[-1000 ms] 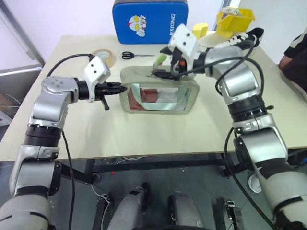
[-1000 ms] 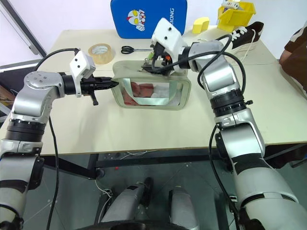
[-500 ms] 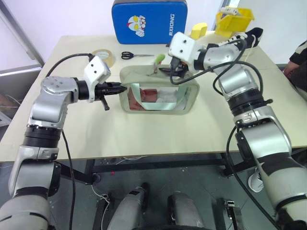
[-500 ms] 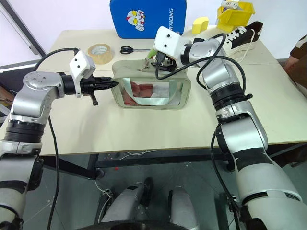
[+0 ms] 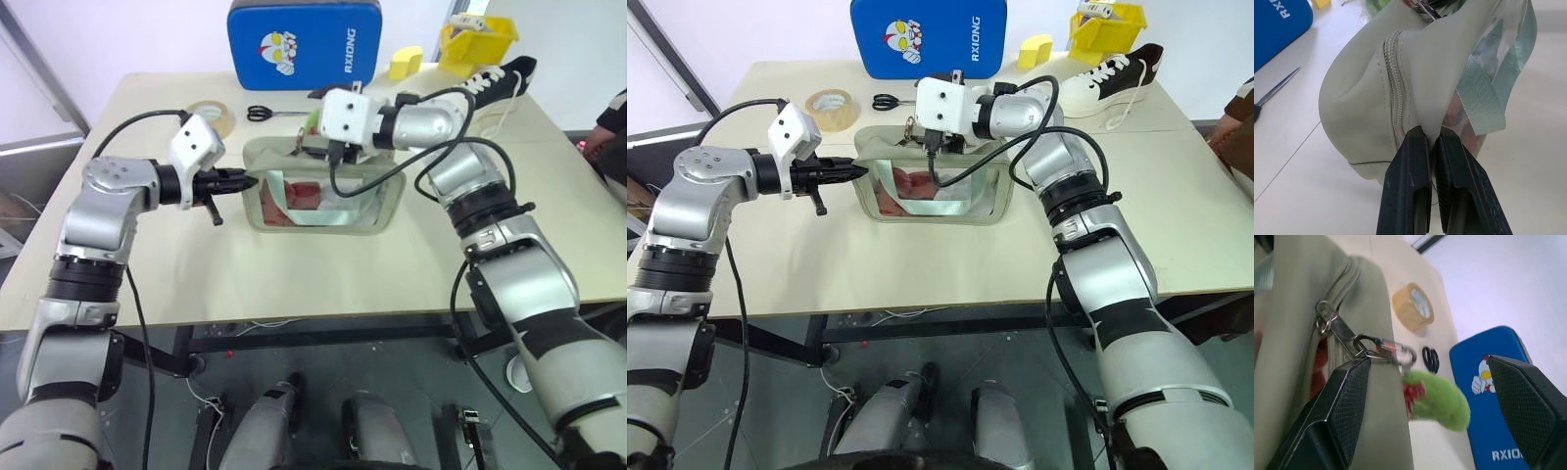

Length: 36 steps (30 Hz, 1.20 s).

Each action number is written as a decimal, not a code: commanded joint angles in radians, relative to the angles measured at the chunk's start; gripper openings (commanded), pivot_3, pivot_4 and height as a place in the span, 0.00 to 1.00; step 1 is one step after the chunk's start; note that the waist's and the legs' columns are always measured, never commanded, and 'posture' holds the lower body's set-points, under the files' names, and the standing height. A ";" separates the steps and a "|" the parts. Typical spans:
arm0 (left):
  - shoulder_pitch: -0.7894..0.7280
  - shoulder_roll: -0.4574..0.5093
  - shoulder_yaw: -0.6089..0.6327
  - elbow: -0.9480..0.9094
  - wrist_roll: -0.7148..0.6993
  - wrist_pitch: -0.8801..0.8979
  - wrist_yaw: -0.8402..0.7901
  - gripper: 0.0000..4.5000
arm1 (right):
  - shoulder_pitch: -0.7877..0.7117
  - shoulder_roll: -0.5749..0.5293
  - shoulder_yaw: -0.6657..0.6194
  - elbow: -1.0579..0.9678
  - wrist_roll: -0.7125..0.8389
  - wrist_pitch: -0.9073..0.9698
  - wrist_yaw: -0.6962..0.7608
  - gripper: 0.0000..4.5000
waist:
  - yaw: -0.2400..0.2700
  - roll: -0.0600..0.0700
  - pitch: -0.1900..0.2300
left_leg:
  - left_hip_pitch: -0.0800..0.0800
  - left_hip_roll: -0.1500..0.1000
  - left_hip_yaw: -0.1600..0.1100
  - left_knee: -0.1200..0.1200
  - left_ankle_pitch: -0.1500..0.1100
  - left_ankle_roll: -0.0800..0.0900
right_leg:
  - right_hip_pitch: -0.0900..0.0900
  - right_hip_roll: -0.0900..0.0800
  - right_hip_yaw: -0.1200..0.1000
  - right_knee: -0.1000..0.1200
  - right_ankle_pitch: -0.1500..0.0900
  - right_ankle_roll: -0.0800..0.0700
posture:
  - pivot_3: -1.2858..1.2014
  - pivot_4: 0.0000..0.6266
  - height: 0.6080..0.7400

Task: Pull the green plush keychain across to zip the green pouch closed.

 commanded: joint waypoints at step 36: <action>-0.021 0.004 0.027 -0.028 -0.015 -0.007 0.011 0.00 | -0.142 -0.011 0.205 0.197 -0.433 -0.467 -0.438 0.85 | 0.001 0.000 0.000 | 0.008 0.000 0.001 -0.013 0.005 -0.008 | 0.001 0.001 0.004 0.000 -0.001 -0.003 | 0.52 0.24 1.00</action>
